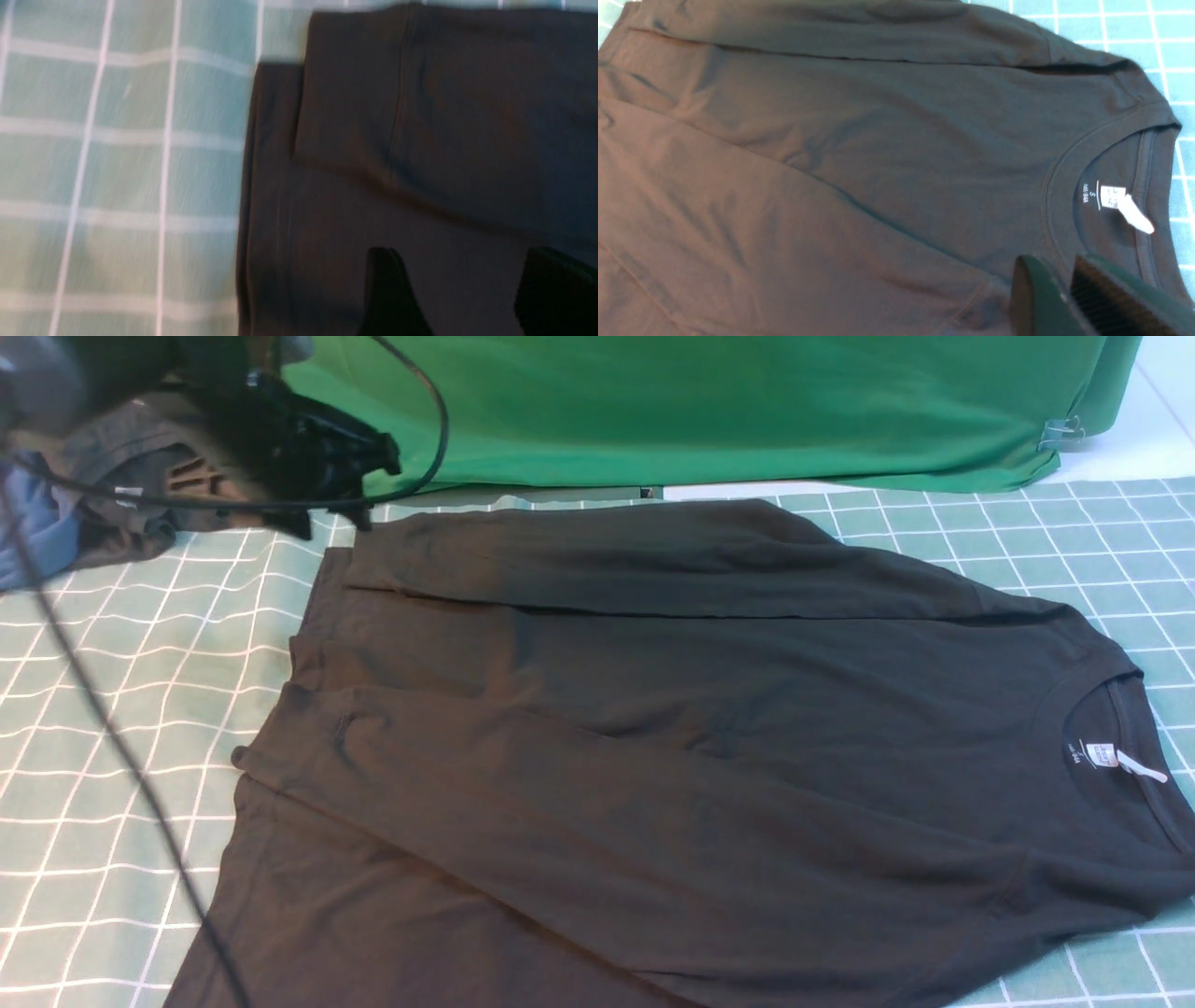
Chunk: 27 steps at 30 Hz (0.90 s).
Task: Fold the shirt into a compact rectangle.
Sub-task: 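Grab the top left corner of the dark shirt with the left gripper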
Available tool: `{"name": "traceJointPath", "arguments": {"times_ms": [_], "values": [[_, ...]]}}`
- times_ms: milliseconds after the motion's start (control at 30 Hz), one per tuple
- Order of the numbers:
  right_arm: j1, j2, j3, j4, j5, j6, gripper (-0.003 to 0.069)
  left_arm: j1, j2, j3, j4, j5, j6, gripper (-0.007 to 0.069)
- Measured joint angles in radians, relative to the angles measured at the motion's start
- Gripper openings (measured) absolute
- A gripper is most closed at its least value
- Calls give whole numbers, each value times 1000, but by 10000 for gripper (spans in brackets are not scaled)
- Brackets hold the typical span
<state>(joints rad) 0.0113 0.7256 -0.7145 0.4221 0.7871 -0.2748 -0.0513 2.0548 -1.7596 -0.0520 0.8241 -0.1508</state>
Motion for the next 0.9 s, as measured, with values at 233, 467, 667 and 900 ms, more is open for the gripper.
{"name": "traceJointPath", "arguments": {"times_ms": [233, 467, 667, 900], "values": [[0, 0, 0, 0, 6, 0, 111, 0, 194, -146, 99, -8, -14, 367], [0, 0, 0, 0, 15, 3, 119, 1, 290, -192, 132, -50, -46, 382], [0, 0, 0, 0, 28, 3, 123, 1, 316, -192, 133, -80, -47, 382], [0, 0, 0, 0, 32, 3, 131, 1, 319, -194, 129, -94, -47, 274]]}}
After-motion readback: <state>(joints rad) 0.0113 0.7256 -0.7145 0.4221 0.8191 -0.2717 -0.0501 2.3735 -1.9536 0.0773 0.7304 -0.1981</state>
